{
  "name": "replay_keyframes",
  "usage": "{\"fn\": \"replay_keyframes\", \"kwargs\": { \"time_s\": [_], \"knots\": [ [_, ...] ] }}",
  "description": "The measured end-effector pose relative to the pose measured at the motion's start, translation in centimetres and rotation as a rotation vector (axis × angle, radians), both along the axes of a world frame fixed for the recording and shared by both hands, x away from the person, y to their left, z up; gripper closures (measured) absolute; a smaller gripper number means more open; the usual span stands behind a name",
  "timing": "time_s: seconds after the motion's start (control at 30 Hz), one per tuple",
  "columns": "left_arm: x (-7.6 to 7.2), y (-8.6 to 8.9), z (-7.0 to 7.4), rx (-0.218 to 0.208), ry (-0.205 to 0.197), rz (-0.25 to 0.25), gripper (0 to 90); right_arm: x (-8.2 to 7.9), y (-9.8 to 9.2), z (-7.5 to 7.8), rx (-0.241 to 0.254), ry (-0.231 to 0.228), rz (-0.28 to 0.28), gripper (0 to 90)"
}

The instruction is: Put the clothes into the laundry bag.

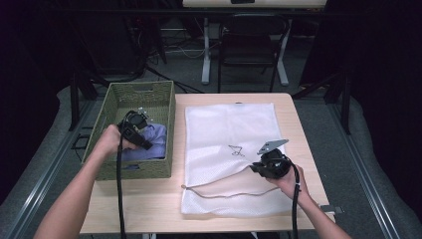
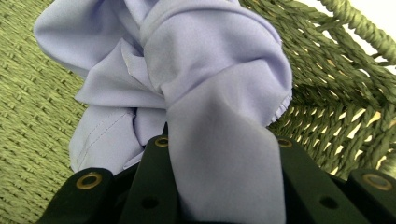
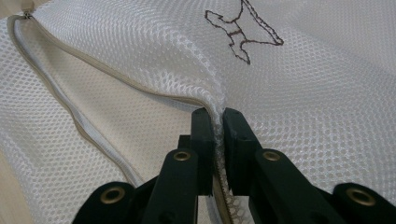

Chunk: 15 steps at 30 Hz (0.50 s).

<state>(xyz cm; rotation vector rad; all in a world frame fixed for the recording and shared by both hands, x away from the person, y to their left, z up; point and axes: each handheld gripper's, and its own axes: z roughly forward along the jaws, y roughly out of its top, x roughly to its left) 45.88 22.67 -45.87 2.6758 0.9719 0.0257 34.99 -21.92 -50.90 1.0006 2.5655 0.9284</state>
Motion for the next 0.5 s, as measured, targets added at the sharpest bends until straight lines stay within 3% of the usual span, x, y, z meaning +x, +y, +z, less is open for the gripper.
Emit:
{"fn": "replay_keyframes", "kwargs": {
  "time_s": [0.5],
  "knots": [
    [-0.4, 0.5, 1.8, -0.003, -0.044, 0.000, 75.4, -0.1, 0.0, 0.1, -0.002, -0.002, 0.008, 83.9]
  ]
}}
